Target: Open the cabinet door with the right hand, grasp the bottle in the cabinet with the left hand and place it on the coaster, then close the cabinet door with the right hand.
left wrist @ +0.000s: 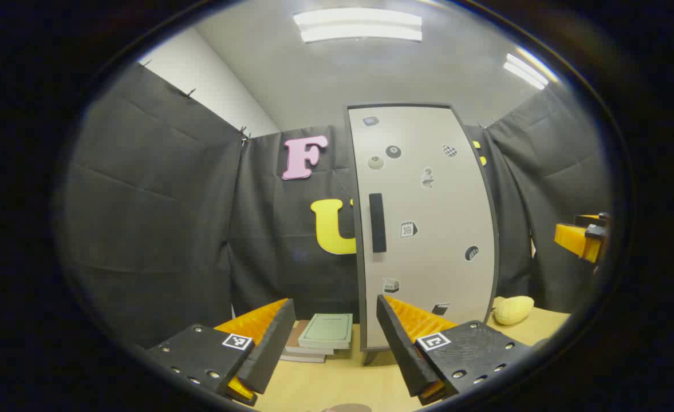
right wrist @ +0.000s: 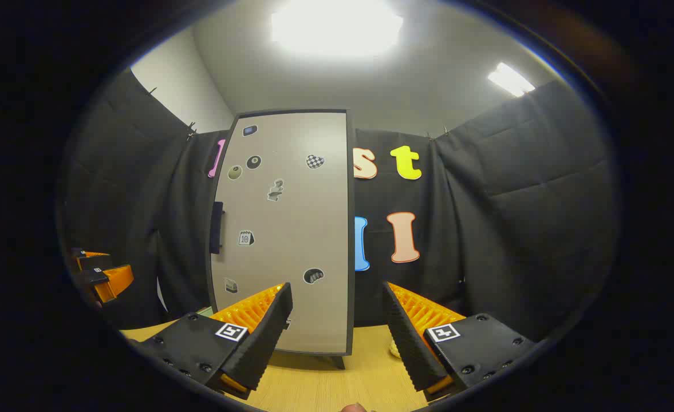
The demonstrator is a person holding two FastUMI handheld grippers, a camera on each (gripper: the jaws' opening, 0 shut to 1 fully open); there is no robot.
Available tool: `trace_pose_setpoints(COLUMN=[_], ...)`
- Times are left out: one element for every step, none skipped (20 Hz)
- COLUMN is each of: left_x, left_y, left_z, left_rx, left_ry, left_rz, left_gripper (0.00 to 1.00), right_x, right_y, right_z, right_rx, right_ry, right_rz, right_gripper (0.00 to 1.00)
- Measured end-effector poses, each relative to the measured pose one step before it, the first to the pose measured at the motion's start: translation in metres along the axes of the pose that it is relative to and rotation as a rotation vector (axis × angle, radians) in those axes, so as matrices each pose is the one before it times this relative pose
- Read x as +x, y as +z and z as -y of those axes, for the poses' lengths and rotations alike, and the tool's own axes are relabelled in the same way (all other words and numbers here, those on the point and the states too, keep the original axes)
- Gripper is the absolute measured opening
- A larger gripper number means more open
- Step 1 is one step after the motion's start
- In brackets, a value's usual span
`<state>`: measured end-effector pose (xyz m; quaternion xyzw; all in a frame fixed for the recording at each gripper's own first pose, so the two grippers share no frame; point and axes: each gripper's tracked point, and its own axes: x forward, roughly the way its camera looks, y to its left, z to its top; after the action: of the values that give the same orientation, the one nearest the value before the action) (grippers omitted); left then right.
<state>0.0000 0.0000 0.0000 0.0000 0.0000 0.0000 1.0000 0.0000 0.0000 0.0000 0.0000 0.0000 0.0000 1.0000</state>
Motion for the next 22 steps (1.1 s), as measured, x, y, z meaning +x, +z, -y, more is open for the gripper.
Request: trace_pose_setpoints(left_x=[-0.00168,0.00006,-0.00036,0.00066,0.00051,-0.00035,-0.00124,-0.00049,-0.0006,0.00002,-0.00056,0.00004,0.00006,0.00141,-0.00012,-0.00015,-0.00073,-0.0001,-0.0002,-0.00036,0.00076,0.00041], left_y=[-0.00028,-0.00005,-0.00116,-0.00088,-0.00073,0.00035,-0.00135,0.00028,-0.00035,-0.00022,-0.00165,-0.00053,-0.00028,0.00141,0.0,0.0016,-0.00077,0.00067,0.00102,0.00057,-0.00043,0.00057], left_z=[-0.00002,0.0002,0.00098,0.00071,0.0012,0.00047,0.00021,0.00033,-0.00029,0.00002,0.00002,0.00018,-0.00072,-0.00052,-0.00005,-0.00019,0.00014,-0.00033,0.00026,0.00035,-0.00045,-0.00116], left_rx=[0.0005,0.0036,0.00372,0.00105,-0.00148,-0.00233,-0.00101,0.00092,0.00138,0.00086,-0.00081,-0.00132,-0.00122,0.00068,0.00236,0.00236,0.00253,0.0014,-0.00054,-0.00019,0.001,0.00059], left_ry=[0.00032,0.00115,0.00027,0.00009,-0.00095,-0.00066,-0.00013,-0.00015,0.00079,0.00101,0.00046,0.00043,0.00072,0.001,0.00123,-0.00061,-0.00069,0.00082,-0.00178,-0.00153,-0.00019,0.00084], left_rz=[0.00424,0.00019,-0.00209,-0.00469,-0.0015,-0.00098,-0.00018,0.00043,0.00141,-0.00099,-0.00404,-0.00292,0.00104,0.00071,0.00238,0.00368,0.00071,0.00234,0.00258,0.001,0.0013,0.0004], left_gripper=[0.87,0.88,0.86,0.86,0.86,0.86,0.86,0.86,0.86,0.86,0.86,0.86,0.86,0.86,0.87,0.86,0.86,0.86,0.86,0.86,0.86,0.86], right_x=[-0.00126,-0.00139,-0.00077,-0.00048,-0.00101,0.00061,-0.00105,-0.00069,-0.00073,0.00034,0.00025,-0.00046,-0.00025,0.00013,0.00096,0.00086,0.00122,0.00012,0.00022,0.00145,0.00192,0.00133], right_y=[-0.00072,0.00113,0.00138,0.00012,-0.00068,-0.00078,-0.00084,-0.00169,-0.00154,-0.00134,-0.0014,-0.00005,-0.00055,0.00015,0.0003,0.00126,-0.00014,0.00063,0.00007,0.00004,0.00073,0.001], right_z=[0.00011,0.00069,0.00123,0.0005,0.00076,0.00149,0.00202,0.00104,0.00027,0.00078,0.00033,-0.00007,0.00041,0.00018,-0.00113,-0.00061,-0.00029,0.00048,0.00025,-0.00002,-0.00045,-0.00109], right_rx=[-0.00121,-0.00055,0.00087,0.00173,0.00229,0.00154,0.00194,0.0019,0.00062,-0.00043,-0.00063,-0.00071,-0.00027,-0.00067,-0.00081,-0.0018,-0.00212,-0.00279,-0.00332,-0.00246,-0.00051,0.00068], right_ry=[0.00179,-0.00227,-0.00263,-0.00049,-0.00091,-0.00175,-0.00315,-0.00141,-0.00045,-0.00189,-0.00114,-0.00028,0.00044,0.00037,0.00046,0.00019,0.00067,0.00012,-0.00169,-0.00228,0.00059,0.00199], right_rz=[0.00057,0.00361,0.00505,0.00117,-0.00008,-0.002,-0.00343,-0.0053,-0.0048,-0.00357,-0.00274,-0.00249,-0.00082,-0.00065,0.00092,0.00194,0.00037,0.00047,0.00086,0.00061,0.0017,0.00066], right_gripper=[0.98,0.98,0.98,0.98,0.98,0.98,0.98,0.98,0.98,0.98,0.98,0.98,0.98,0.98,0.98,0.98,0.98,0.98,0.98,0.98,0.98,0.98])
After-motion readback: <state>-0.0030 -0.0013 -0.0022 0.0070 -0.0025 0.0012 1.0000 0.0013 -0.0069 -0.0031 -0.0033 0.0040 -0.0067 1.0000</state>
